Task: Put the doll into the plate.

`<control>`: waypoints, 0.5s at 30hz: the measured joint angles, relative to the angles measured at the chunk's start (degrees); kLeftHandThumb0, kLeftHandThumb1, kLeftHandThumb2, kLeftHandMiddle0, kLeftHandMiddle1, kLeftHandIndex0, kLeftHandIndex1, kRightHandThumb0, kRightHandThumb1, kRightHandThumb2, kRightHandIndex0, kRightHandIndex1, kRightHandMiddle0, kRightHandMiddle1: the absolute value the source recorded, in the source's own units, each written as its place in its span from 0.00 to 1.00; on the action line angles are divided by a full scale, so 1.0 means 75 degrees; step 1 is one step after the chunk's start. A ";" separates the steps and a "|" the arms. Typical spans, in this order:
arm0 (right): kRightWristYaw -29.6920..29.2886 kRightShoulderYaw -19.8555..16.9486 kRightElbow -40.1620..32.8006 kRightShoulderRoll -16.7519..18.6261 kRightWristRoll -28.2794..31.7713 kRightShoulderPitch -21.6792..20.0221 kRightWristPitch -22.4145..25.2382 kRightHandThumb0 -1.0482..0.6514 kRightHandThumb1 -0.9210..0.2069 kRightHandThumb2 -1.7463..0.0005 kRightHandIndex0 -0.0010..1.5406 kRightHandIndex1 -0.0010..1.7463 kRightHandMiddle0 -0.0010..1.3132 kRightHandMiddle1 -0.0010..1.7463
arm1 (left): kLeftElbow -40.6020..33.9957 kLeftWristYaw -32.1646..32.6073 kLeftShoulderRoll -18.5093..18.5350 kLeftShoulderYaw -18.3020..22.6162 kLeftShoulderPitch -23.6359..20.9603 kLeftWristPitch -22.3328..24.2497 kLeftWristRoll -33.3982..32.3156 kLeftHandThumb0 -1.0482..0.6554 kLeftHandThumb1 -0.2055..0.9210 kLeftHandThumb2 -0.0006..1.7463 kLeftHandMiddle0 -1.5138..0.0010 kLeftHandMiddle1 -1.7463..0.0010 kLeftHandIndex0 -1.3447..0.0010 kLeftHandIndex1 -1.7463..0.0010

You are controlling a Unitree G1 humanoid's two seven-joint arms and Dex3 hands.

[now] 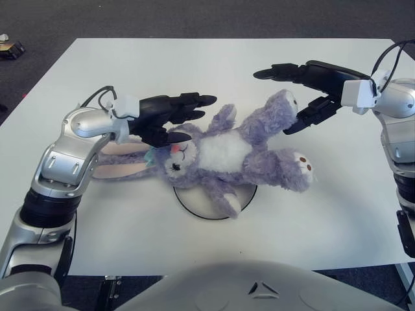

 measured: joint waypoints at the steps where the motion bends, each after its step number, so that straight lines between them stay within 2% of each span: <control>1: 0.0018 -0.0011 0.0032 -0.0013 0.0012 -0.0056 0.0016 0.15 0.05 1.00 0.18 0.01 0.22 0.04 | 0.0067 -0.0021 0.0000 0.0040 -0.0041 -0.0051 -0.0013 0.10 1.00 0.24 0.96 1.00 0.95 0.99; 5: 0.0100 -0.0050 0.0163 -0.0087 0.0075 -0.0270 0.0200 0.15 0.05 1.00 0.19 0.01 0.23 0.04 | 0.0307 -0.0033 -0.0002 0.0205 -0.0205 -0.0246 -0.0062 0.10 1.00 0.25 0.96 1.00 0.95 0.99; 10: 0.0241 -0.0076 0.0262 -0.0197 0.0182 -0.0588 0.0584 0.14 0.05 1.00 0.20 0.01 0.25 0.03 | 0.0466 0.0324 -0.0100 0.0507 -0.0320 -0.0608 -0.0011 0.09 1.00 0.33 0.92 0.99 0.95 0.99; 15: 0.0177 -0.0116 0.0327 -0.0298 0.0148 -0.0765 0.0621 0.14 0.05 1.00 0.22 0.01 0.25 0.03 | 0.0813 0.0749 -0.0136 0.0627 -0.0517 -0.1117 0.0323 0.07 1.00 0.41 0.90 0.98 0.94 0.99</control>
